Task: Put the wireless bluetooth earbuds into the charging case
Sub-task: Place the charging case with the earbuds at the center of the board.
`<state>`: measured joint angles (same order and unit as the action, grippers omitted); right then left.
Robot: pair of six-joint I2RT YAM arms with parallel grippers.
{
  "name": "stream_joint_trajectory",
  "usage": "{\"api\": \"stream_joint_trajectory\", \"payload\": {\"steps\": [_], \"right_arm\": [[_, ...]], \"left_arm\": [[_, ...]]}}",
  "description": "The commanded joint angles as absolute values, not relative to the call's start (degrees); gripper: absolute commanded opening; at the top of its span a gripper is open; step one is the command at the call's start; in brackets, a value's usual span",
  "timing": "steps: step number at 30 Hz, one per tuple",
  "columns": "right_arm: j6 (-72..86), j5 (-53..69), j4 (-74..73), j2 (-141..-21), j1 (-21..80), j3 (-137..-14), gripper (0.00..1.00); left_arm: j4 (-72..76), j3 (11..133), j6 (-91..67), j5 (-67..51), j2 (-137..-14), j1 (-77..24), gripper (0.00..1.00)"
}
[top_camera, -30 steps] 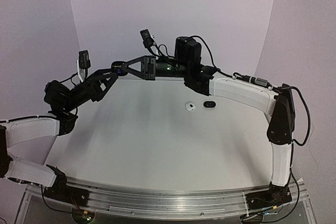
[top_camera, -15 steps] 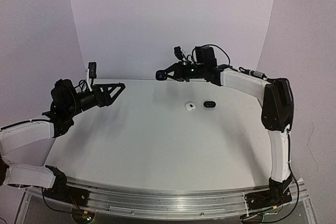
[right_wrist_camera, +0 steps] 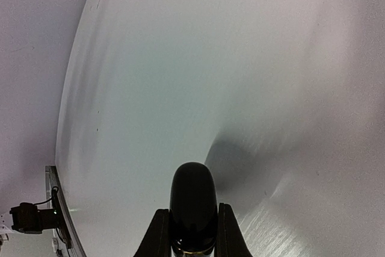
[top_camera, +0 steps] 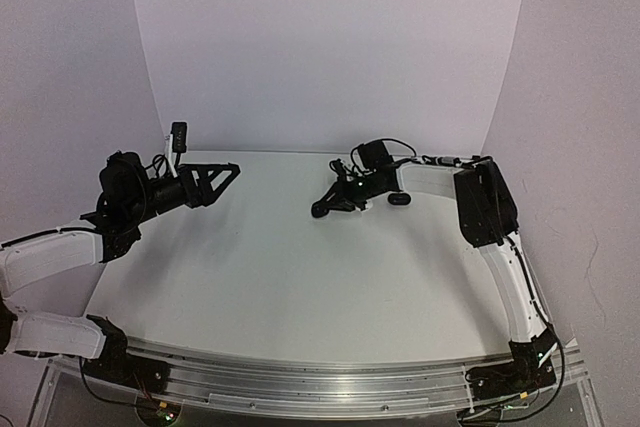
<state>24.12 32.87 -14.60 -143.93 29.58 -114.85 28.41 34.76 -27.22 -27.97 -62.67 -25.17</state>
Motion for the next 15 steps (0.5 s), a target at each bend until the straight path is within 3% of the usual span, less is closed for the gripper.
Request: {"api": "stream_joint_trajectory", "payload": {"steps": [1, 13, 15], "right_arm": [[25.4, 36.2, -13.5, -147.3, 29.1, -122.4, 0.00], [25.7, 36.4, -13.6, -152.7, 28.3, -125.1, 0.00], [25.5, 36.0, -13.6, -153.2, 28.2, -125.7, 0.05]], "left_arm": [[30.1, 34.6, -27.0, -28.9, -62.5, -25.1, 0.99], [30.1, 34.2, -27.0, -28.5, -62.0, -25.1, 0.99], [30.3, 34.1, -27.3, -28.6, -62.1, -25.2, 0.99]]}}
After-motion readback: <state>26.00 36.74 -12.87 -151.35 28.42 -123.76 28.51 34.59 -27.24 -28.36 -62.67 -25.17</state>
